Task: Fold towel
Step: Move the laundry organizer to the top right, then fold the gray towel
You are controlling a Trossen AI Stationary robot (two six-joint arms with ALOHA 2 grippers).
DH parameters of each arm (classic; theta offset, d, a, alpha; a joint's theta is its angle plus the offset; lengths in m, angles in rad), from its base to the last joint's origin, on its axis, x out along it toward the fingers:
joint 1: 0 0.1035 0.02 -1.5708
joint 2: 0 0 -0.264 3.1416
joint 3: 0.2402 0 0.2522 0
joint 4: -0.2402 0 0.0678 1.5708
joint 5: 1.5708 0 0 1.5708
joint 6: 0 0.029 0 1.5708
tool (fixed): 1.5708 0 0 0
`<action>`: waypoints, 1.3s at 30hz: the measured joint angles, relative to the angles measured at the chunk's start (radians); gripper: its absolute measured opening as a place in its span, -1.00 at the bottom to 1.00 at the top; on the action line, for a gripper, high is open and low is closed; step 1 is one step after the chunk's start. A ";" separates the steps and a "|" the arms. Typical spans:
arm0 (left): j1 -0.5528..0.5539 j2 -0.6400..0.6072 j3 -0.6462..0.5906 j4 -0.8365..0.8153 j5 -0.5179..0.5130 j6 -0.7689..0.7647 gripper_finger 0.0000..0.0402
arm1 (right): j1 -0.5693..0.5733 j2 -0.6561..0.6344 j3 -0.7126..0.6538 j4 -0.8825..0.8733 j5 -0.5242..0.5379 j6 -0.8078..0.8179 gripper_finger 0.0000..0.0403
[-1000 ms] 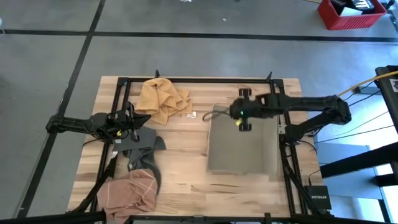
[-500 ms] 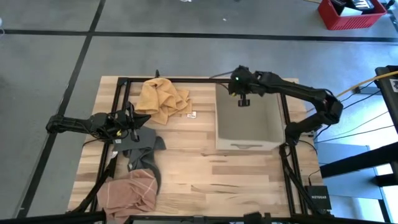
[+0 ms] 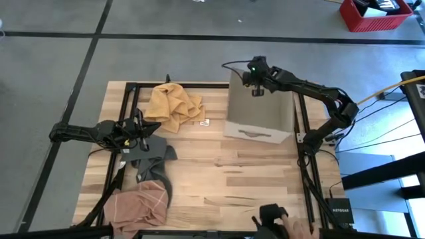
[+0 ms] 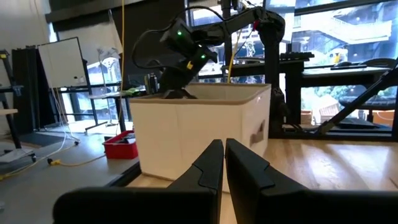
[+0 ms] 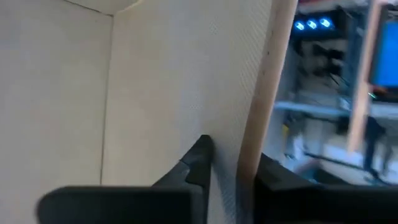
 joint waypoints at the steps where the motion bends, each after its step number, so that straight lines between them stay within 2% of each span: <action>1: 0.000 0.000 0.000 0.000 0.000 -0.009 -0.94 | 0.002 -0.002 0.000 0.005 0.011 0.000 -0.59; 7: 0.000 0.000 0.000 0.000 0.000 -0.019 -0.94 | 0.102 -0.057 0.049 -0.050 0.179 -0.003 -0.17; 11: 0.000 0.000 0.000 0.001 0.000 -0.022 -0.94 | 0.197 -0.121 0.146 -0.184 0.205 0.093 0.00; 15: 0.000 0.003 0.004 0.006 0.000 -0.067 -0.94 | 0.321 -0.154 0.256 -0.345 0.104 0.375 0.05; 19: 0.000 0.060 0.061 0.000 0.000 -0.078 -0.94 | 0.424 -0.175 0.307 -0.429 -0.139 0.685 0.06; 22: -0.001 0.153 0.115 -0.001 0.000 -0.104 -0.94 | 0.503 -0.174 0.303 -0.431 -0.321 0.834 0.06; 25: -0.001 0.286 0.189 -0.029 0.009 -0.151 -0.94 | 0.600 -0.175 0.256 -0.386 -0.414 0.910 0.06; 29: -0.005 0.491 0.331 -0.171 0.075 -0.199 -0.94 | 0.719 -0.173 0.150 -0.289 -0.405 0.923 0.06; 35: -0.040 0.776 0.577 -0.524 0.075 -0.340 -0.94 | 0.852 -0.173 -0.057 -0.014 -0.360 0.972 0.06; 39: -0.103 0.933 0.738 -0.679 0.076 -0.376 -0.94 | 0.931 -0.173 -0.174 0.168 -0.360 1.009 0.06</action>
